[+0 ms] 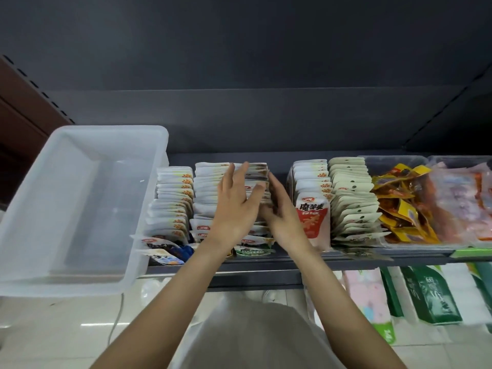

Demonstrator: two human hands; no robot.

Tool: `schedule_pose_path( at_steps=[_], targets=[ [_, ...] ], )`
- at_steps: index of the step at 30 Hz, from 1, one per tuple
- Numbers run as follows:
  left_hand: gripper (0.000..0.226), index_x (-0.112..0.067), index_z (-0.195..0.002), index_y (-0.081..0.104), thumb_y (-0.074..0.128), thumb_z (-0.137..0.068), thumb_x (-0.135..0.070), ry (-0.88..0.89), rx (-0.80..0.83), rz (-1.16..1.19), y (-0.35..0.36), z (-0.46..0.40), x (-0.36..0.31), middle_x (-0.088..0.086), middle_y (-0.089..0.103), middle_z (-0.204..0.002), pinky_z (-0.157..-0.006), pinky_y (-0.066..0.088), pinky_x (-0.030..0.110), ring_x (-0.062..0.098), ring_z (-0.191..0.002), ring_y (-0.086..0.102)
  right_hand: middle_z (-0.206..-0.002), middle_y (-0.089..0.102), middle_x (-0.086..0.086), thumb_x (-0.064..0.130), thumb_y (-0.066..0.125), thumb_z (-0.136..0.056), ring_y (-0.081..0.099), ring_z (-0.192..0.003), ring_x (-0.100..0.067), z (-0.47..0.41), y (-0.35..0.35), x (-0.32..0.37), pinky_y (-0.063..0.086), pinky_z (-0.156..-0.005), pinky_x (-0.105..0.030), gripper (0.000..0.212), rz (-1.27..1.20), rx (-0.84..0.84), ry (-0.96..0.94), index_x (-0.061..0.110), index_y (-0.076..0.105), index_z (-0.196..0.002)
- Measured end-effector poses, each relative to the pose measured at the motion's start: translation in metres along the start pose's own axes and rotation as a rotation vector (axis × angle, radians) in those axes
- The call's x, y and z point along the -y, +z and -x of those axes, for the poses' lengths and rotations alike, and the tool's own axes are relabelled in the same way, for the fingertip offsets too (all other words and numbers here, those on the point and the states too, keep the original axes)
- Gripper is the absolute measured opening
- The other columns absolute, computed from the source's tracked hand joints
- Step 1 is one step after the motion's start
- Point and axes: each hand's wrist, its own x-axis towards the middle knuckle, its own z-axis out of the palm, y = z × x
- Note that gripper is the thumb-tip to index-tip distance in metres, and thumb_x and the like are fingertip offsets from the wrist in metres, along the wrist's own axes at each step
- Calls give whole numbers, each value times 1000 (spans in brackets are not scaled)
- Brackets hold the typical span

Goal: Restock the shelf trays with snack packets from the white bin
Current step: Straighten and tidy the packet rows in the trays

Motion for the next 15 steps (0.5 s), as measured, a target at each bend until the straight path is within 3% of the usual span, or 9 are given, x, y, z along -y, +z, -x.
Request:
schedule_pose_path(
  at_steps=[3,6,10,15],
  targets=[
    [51,-25,-146,26,42,-98,-34,12,-23,-74,-1,-3,6,-4,18,-156,-113,13,29,11,-143,10,-137,51,2,18,63,-88,47,-125,-10,-5,-6,1,39,-105,-27,57,311,-34,-84,20,40,-140],
    [51,-23,-145,29,45,-97,-32,-21,-27,-12,-4,-5,7,-6,25,-153,-113,16,28,10,-141,19,-127,58,-2,10,60,-89,54,-115,-17,-10,-15,9,41,-93,-22,49,482,-55,-97,19,43,-134],
    [54,-21,-147,27,46,-97,-27,9,-9,70,9,-6,4,-9,19,-155,-115,13,26,6,-142,14,-128,56,-7,7,56,-91,54,-114,-22,-11,-19,11,44,-93,-30,50,559,-54,-92,16,40,-137],
    [60,-21,-149,18,47,-97,-21,77,-3,146,34,4,0,-16,6,-156,-109,9,6,-7,-138,5,-139,47,-10,5,51,-91,52,-118,-26,-8,-25,11,44,-94,-33,58,597,-30,-70,17,31,-144]
  ],
)
